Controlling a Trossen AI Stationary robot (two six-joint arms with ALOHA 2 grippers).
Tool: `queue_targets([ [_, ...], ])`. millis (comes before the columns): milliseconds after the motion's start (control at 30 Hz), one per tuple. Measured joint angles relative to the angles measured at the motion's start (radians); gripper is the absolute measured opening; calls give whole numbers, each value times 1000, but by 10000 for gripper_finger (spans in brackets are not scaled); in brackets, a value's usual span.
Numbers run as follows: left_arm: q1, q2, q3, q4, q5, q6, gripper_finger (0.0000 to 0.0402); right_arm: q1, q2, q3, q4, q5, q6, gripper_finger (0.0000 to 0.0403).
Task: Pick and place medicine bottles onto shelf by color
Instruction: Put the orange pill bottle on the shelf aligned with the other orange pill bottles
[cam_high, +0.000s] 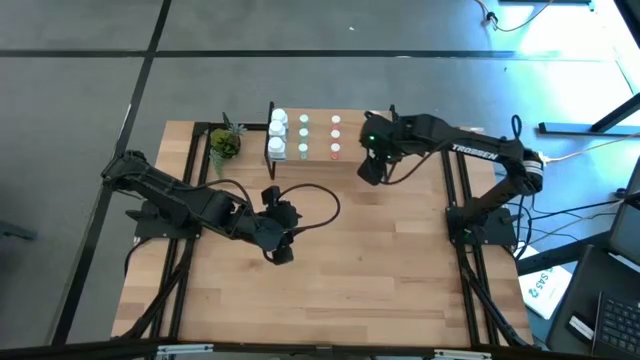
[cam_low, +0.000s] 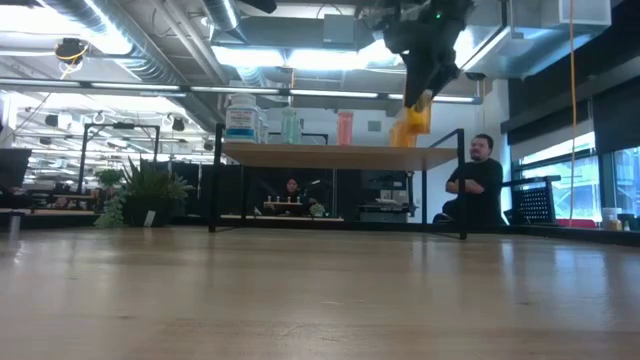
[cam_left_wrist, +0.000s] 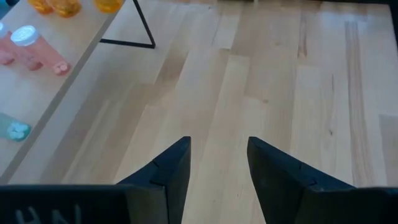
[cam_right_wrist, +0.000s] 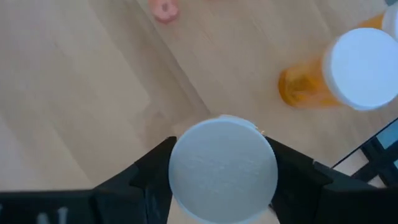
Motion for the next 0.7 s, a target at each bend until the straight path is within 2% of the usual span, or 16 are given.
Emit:
queue_targets([
  [533, 0, 0, 0, -3, 7, 1, 151, -51, 70, 1, 44, 38, -28, 211],
  [700, 0, 0, 0, -2, 8, -2, 151, -53, 72, 1, 43, 89, -30, 211],
])
